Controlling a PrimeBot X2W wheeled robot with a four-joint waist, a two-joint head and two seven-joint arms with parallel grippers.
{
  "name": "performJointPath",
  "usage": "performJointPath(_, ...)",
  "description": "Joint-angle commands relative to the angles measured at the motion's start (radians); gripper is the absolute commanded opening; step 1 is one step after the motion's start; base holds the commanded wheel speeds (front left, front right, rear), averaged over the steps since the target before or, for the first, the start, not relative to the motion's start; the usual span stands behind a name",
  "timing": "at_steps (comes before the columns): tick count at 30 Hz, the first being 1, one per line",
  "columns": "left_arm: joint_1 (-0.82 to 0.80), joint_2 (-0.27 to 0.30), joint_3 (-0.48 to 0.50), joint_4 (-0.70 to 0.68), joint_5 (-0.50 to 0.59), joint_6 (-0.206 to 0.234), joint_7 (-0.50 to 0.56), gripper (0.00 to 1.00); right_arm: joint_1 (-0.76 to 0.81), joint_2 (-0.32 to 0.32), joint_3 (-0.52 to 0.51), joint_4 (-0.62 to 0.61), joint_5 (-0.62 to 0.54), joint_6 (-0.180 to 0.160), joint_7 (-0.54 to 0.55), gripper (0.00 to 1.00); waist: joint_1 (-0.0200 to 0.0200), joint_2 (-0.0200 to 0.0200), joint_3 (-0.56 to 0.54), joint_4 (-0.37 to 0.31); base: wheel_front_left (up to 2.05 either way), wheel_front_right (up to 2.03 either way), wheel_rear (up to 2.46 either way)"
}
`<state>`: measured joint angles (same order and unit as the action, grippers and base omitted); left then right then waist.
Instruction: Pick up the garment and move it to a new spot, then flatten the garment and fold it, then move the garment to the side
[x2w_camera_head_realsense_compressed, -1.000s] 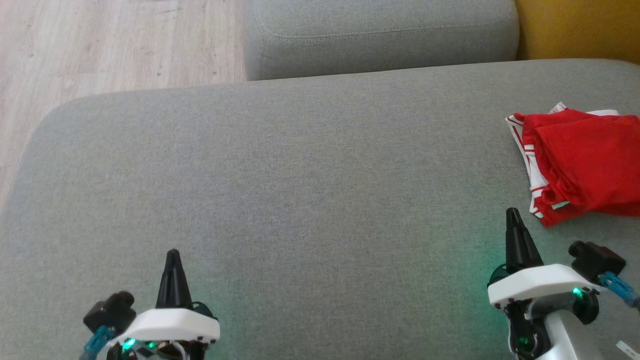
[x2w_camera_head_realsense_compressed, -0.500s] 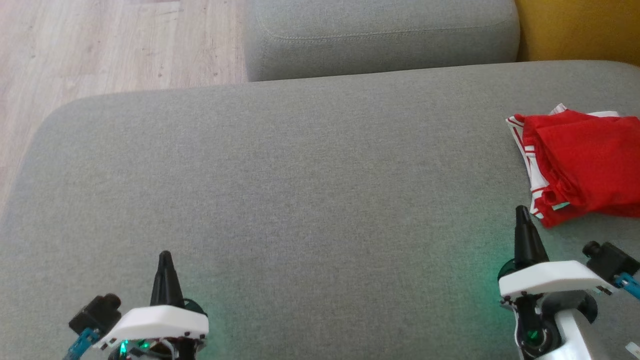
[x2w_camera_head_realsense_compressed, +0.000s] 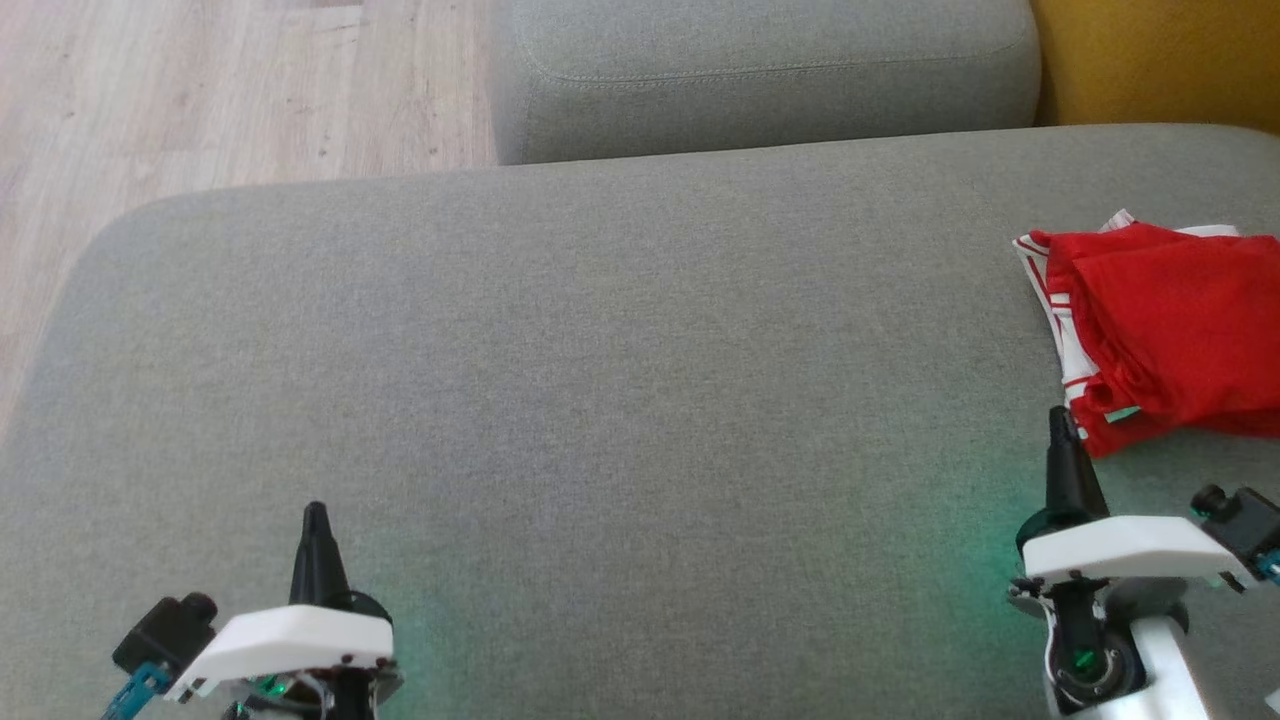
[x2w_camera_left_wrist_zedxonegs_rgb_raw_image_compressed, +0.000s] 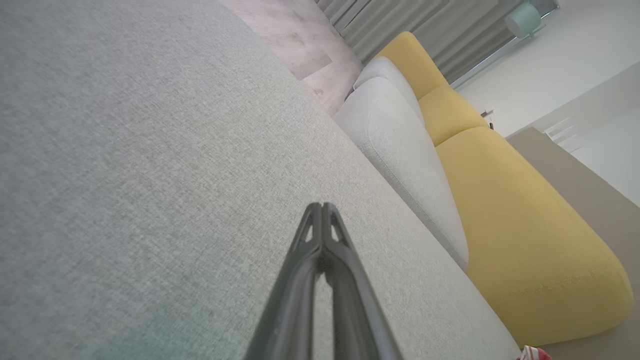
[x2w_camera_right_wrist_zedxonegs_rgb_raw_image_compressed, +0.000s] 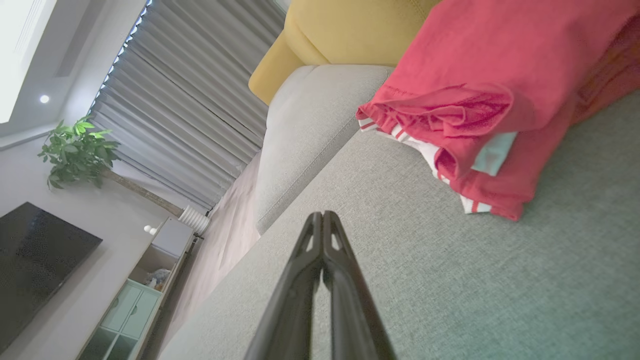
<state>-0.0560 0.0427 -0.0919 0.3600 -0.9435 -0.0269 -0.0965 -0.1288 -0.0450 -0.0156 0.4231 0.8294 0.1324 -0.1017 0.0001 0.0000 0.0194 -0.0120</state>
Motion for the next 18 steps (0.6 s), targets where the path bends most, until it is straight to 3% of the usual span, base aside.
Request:
performJointPath(1, -0.044, 0.003, 0.031, -0.037, -0.025, -0.008, 0.005, 0.00, -0.018, -0.003, 0.000, -0.043, 0.032, -0.001, 0.010, 0.00, 0.0000, 0.0000, 0.000, 0.000, 0.00, 0.00, 0.00)
performJointPath(18, -0.046, 0.004, 0.073, -0.055, -0.179, -0.031, 0.054, 0.00, -0.009, -0.003, -0.024, -0.075, 0.211, -0.001, 0.059, 0.00, 0.0000, 0.0000, -0.004, 0.003, 0.00, 0.00, 0.00)
